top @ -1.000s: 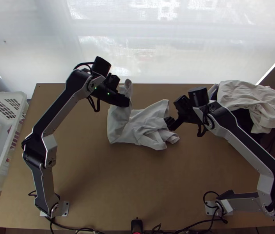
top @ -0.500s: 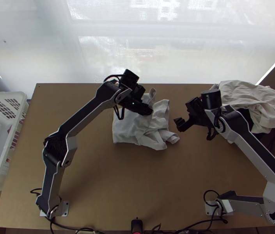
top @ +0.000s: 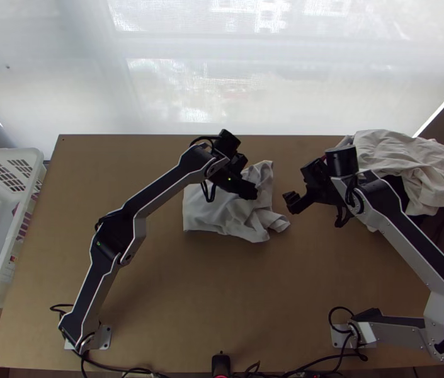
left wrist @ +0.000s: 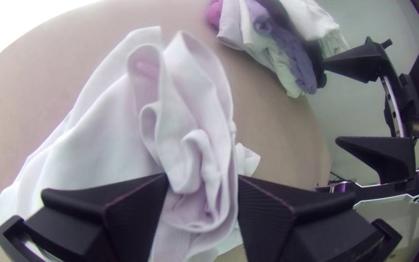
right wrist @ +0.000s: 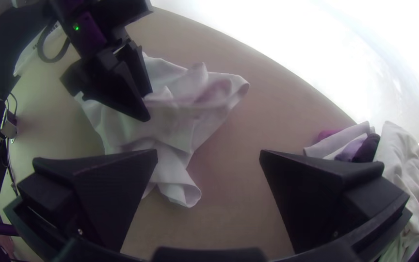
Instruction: Fold the t-shirt
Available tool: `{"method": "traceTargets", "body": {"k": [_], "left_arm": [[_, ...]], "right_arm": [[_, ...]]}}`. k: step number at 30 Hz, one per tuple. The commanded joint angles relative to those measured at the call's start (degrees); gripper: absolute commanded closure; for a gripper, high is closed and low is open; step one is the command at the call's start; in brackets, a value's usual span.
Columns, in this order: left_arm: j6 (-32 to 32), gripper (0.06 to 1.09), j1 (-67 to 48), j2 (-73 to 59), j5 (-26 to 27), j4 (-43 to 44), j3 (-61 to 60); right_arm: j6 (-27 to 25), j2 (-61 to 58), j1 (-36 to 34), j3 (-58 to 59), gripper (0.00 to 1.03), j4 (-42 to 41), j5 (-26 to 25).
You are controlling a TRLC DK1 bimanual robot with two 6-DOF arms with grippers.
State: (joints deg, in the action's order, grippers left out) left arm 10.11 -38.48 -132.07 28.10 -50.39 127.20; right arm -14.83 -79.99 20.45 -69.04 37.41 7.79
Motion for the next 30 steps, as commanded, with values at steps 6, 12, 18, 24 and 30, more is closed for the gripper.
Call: {"method": "traceTargets", "body": {"k": [6,12,18,24,30], "left_arm": [[-2.9,0.13,8.16,8.06,0.82,-8.06,-1.34],[-8.97,0.13,16.07,14.3,0.73,-8.14,-15.75],[-11.34,0.13,15.45,15.88,0.03,-6.03,-24.89],[-11.25,0.13,14.49,14.74,-1.64,-3.57,-28.85],[-11.6,0.13,14.75,13.77,-4.02,-1.9,-31.22]], "right_arm": [[-0.64,-6.32,3.46,-3.91,0.05,-3.13,0.03],[0.33,-16.52,10.84,-12.88,0.05,-5.24,0.03],[1.47,-23.9,15.41,-13.49,0.05,-6.82,0.12],[1.47,-22.93,15.41,-1.28,0.05,-12.97,0.03],[1.47,-22.14,13.57,6.02,0.05,-16.67,0.12]]}}
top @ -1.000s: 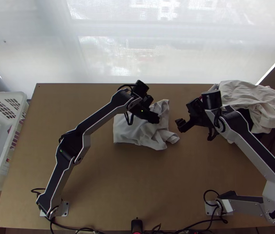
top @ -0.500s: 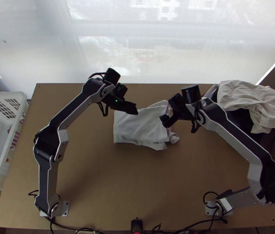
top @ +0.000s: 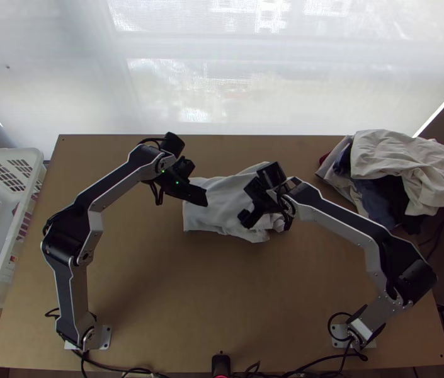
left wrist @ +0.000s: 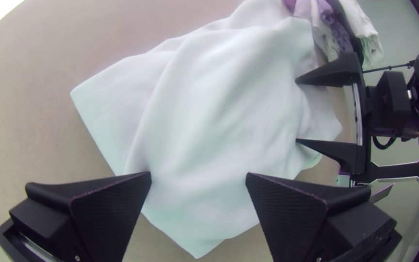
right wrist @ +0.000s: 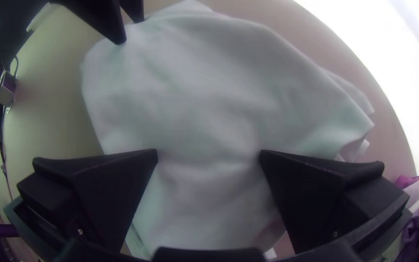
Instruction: Fold the t-shirt
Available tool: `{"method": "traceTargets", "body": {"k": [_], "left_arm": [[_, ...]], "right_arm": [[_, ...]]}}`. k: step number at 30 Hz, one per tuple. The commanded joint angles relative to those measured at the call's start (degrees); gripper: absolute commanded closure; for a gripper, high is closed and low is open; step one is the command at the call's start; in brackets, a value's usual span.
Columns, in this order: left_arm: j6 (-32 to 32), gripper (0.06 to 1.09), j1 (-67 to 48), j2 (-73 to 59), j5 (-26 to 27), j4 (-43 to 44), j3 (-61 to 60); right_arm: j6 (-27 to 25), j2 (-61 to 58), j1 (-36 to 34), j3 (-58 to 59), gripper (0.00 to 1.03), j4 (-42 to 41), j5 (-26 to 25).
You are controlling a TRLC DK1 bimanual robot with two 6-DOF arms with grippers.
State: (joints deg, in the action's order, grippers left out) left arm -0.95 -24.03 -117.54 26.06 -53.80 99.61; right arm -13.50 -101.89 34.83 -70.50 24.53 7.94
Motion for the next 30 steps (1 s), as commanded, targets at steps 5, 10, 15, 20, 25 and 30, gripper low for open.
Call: {"method": "traceTargets", "body": {"k": [5,10,15,20,25,30], "left_arm": [[-0.72,0.13,0.92,-1.64,-2.51,1.86,-4.52],[-0.72,0.13,1.09,-1.73,-2.51,1.95,-4.6],[-0.63,0.13,0.74,-0.33,-2.51,1.59,-3.02],[-0.19,0.13,0.65,1.52,-2.42,-0.87,1.11],[0.16,0.13,0.56,1.17,-2.42,-1.66,3.31],[0.51,0.13,0.13,-0.68,-2.51,-1.57,3.22]], "right_arm": [[0.23,-0.15,-1.78,9.68,0.05,-5.55,-0.03],[0.23,-0.15,-2.4,10.65,0.05,-6.52,-0.03],[0.84,4.06,-2.4,8.36,0.05,-6.43,-0.03],[-0.65,11.1,-1.08,4.93,0.05,-5.02,-0.12],[-6.28,14.96,3.49,6.08,0.05,-3.88,-4.61],[-14.63,15.4,10.08,12.93,0.05,-8.45,-13.57]]}}
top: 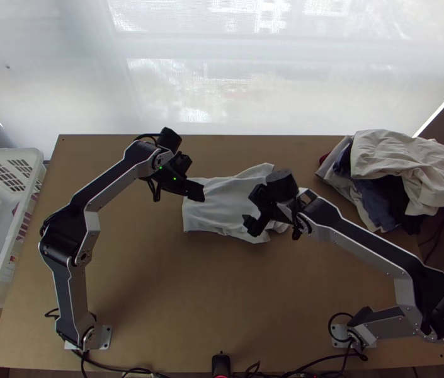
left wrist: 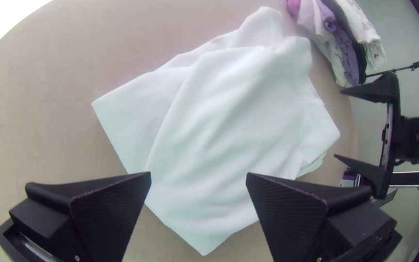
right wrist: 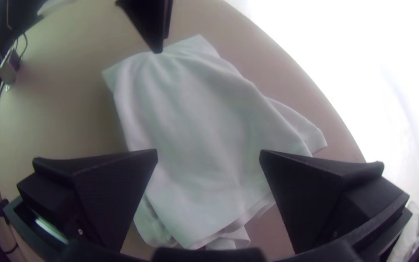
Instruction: Fold the t-shirt
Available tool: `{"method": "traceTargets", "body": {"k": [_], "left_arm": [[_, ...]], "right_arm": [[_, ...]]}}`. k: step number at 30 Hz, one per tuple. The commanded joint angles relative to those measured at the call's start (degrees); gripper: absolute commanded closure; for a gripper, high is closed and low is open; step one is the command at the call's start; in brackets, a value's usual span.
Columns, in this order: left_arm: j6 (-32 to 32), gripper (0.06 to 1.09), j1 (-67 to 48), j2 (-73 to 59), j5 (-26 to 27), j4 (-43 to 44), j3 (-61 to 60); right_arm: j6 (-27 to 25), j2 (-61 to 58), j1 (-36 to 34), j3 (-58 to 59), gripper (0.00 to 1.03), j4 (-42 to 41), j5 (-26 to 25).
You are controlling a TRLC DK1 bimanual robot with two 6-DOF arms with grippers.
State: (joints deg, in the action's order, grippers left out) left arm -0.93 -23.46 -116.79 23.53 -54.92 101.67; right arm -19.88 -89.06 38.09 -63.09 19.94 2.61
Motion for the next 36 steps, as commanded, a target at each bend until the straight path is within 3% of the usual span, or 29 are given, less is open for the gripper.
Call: {"method": "traceTargets", "body": {"k": [1,4,11,36], "left_arm": [[0.58,0.13,-0.62,-1.77,0.03,-0.37,1.16],[1.02,0.13,-1.23,-2.12,0.03,-0.02,1.16],[1.37,0.13,-1.67,-2.65,0.03,0.34,1.16],[0.75,0.13,-2.2,-3.18,0.03,-0.19,1.16]], "right_arm": [[-10.27,2.84,8.14,7.81,0.05,-6.67,-9.47],[-14.22,2.75,11.48,13.43,0.05,-15.73,-12.19],[-14.49,-3.84,15.09,14.22,0.05,-21.97,-13.69],[-18.71,-19.31,11.31,7.98,0.05,-32.25,-22.12]]}}
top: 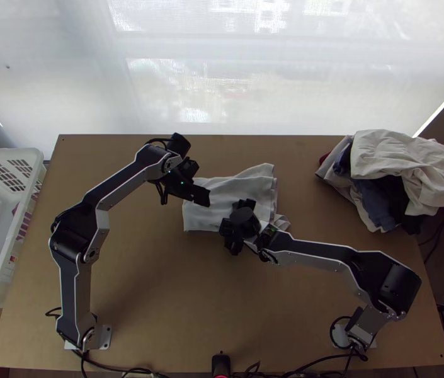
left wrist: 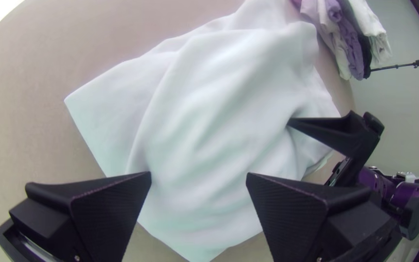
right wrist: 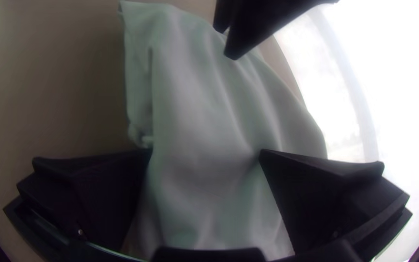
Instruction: Fold the t-shirt
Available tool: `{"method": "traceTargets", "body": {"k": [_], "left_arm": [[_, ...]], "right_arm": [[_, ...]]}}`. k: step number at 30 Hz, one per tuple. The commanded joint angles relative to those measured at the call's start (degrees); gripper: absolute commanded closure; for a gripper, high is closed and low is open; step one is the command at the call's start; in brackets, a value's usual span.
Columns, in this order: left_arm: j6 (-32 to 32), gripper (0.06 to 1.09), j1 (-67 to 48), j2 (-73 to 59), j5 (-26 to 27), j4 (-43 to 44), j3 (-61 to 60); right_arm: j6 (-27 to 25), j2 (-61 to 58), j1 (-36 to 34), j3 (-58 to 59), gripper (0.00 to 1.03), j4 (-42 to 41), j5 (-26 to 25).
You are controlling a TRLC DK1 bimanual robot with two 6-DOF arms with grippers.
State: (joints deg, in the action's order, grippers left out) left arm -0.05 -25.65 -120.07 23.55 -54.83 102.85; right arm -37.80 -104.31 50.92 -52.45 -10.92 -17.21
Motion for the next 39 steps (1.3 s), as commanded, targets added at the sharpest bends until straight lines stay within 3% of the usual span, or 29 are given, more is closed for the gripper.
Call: {"method": "traceTargets", "body": {"k": [1,3,5,8,13,25,39], "left_arm": [[-0.12,0.13,-0.01,0.1,0.0,-0.37,-0.02],[-0.12,0.13,-0.01,0.19,0.0,-0.54,-0.02],[-0.12,0.13,-0.19,0.28,0.0,-0.89,-0.02],[-0.12,0.13,-0.54,0.54,0.0,-1.25,-0.02],[-0.12,0.13,-0.45,1.86,0.0,-1.77,-0.02],[1.46,0.12,9.39,10.74,0.0,-3.71,-0.02],[1.72,0.11,26.97,27.26,-0.08,-4.76,-11.79]], "right_arm": [[-0.69,-4.58,-1.78,-3.28,0.05,-1.39,-2.39],[-0.17,-5.73,-2.4,-5.3,0.23,-0.86,-2.3],[0.45,-6.43,-2.66,-7.23,0.58,0.99,-2.3],[0.54,-6.87,-3.19,-8.46,0.99,1.25,-2.21],[1.77,-5.2,-3.37,-8.73,1.0,4.77,-1.86],[2.82,12.99,-6.88,-9.17,1.0,12.06,-1.95],[2.12,28.11,-24.2,-17.52,1.0,18.3,-1.33]]}}
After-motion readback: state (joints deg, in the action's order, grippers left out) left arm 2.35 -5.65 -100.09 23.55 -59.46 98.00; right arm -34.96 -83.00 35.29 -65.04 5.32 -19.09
